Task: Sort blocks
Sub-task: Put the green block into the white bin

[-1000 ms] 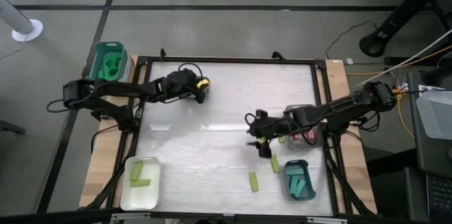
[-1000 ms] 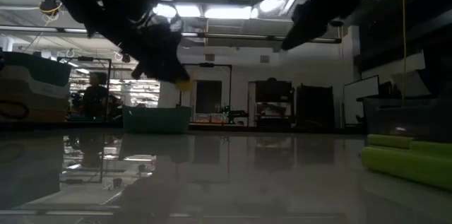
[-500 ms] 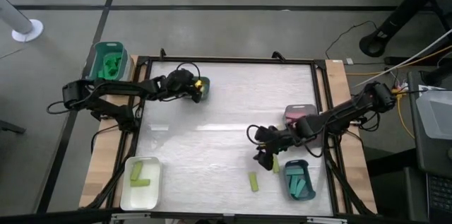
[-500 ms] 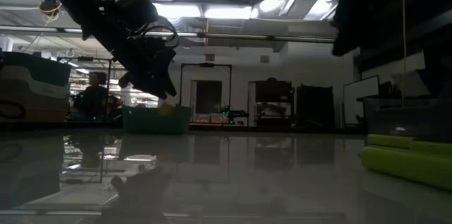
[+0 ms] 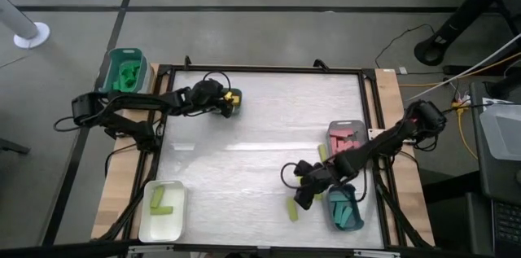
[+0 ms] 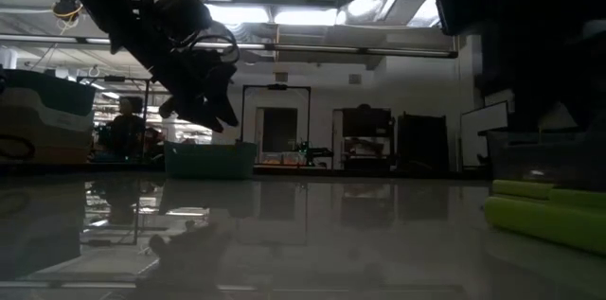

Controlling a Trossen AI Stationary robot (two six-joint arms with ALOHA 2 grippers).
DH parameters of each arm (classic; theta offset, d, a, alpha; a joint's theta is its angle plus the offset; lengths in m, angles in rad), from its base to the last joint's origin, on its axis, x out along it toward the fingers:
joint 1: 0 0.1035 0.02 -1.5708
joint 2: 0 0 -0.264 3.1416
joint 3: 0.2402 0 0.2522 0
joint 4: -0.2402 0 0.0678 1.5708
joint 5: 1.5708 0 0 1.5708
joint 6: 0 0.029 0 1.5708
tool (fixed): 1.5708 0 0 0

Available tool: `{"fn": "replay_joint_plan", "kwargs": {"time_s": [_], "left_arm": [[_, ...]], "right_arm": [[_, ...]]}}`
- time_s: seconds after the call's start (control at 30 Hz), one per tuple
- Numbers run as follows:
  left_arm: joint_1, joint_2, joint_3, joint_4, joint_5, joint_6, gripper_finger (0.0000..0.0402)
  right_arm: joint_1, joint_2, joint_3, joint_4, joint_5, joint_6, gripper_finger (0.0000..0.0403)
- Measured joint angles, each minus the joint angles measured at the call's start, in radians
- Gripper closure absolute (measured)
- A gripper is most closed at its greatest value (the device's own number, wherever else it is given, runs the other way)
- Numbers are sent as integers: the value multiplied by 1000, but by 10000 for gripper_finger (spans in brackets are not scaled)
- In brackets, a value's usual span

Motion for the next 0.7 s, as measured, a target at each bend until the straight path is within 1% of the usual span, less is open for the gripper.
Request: {"fn": "replay_joint_plan", "kwargs": {"time_s": [0.1,0.17,0.2,0.3,0.37,0.4,0.47,0.57,0.7], "left_arm": [[-1,-19,0,-7,91,0,205],[-2,-51,0,-14,198,9,206],[-2,-72,0,-25,259,14,206],[-11,-147,0,-64,451,23,206],[-31,-206,0,-97,551,11,206],[-49,-237,1,-114,584,5,206],[-95,-301,1,-170,611,-2,206],[-181,-389,1,-227,610,-3,206],[-305,-476,1,-266,566,-37,206]], "right_arm": [[13,47,0,40,-37,5,174],[14,72,0,58,-76,-7,174],[14,82,0,70,-100,-38,174],[14,100,0,67,-173,-210,174],[14,106,0,62,-200,-360,174],[19,106,0,58,-207,-432,174],[20,105,0,66,-214,-560,174],[32,104,0,67,-215,-700,174],[58,103,0,67,-213,-902,174]]}}
